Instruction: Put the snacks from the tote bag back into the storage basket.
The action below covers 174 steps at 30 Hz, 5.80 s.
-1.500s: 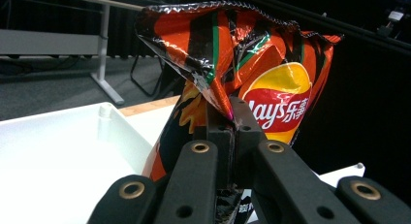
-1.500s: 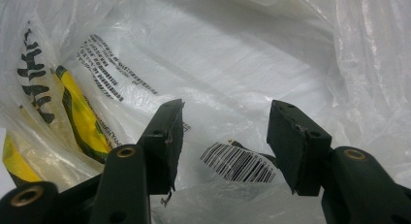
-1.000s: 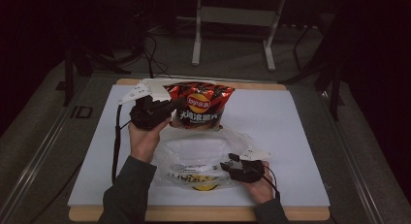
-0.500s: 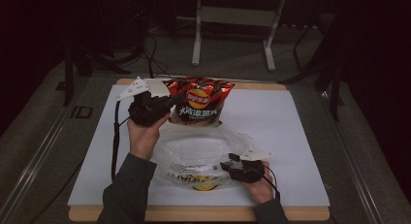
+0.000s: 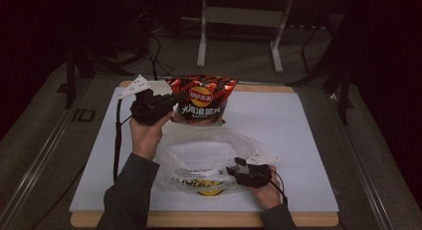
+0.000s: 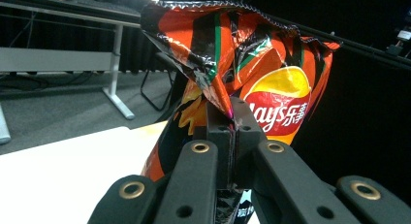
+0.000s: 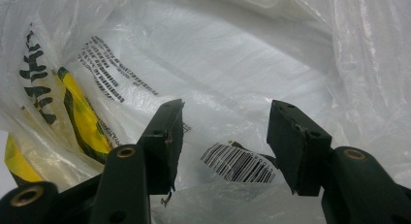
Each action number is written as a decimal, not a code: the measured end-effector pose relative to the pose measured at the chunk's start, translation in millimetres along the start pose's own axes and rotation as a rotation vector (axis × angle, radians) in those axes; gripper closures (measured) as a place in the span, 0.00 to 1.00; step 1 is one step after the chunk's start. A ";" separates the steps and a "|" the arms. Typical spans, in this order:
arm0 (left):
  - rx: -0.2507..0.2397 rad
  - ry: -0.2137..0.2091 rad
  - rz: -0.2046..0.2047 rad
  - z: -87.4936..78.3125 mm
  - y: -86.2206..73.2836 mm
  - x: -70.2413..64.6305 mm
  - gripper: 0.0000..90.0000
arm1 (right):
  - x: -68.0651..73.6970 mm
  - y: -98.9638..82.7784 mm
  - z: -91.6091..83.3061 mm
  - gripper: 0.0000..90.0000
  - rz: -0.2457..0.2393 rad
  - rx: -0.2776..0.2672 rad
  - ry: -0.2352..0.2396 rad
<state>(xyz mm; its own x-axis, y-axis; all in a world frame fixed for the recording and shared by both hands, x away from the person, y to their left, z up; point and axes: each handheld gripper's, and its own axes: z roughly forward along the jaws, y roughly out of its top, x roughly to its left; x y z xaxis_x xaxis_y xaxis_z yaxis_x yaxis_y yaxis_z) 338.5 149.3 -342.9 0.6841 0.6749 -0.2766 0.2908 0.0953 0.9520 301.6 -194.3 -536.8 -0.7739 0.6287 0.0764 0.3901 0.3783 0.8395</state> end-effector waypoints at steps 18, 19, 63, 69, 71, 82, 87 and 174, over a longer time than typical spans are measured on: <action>-0.024 0.003 -0.019 9.3 3.2 10.2 1.00 | -0.2 -0.1 -0.1 0.52 0.001 -0.002 0.001; -0.025 0.003 -0.021 9.7 3.1 11.0 0.99 | -0.2 -0.1 0.0 0.52 0.001 -0.002 0.001; -0.015 0.056 -0.094 38.6 -7.4 46.5 1.00 | -0.7 -0.3 -0.4 0.52 -0.001 -0.006 0.004; -0.013 0.066 -0.122 47.5 -11.6 55.0 0.99 | -0.6 -0.4 -0.6 0.52 0.002 -0.006 0.005; -0.010 0.072 -0.122 49.3 -12.4 56.1 0.99 | -0.6 -0.4 -0.6 0.52 0.003 -0.006 0.005; -0.013 0.097 -0.128 53.2 -9.9 63.2 0.99 | -0.6 -0.4 -0.7 0.52 0.002 -0.006 0.007; -0.020 0.110 -0.129 54.6 -4.9 65.5 0.99 | -0.6 -0.4 -0.8 0.52 0.002 -0.007 0.006; -0.012 0.170 -0.245 106.8 -22.4 103.5 0.99 | 0.7 -0.4 -1.0 0.51 -0.011 -0.008 0.000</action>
<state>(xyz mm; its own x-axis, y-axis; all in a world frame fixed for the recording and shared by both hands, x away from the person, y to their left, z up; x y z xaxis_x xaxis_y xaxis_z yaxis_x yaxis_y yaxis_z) 474.3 138.8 -406.9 0.4727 0.7434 -0.4733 0.4246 0.2785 0.8615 300.4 -194.7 -536.6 -0.7781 0.6245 0.0675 0.3777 0.3794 0.8446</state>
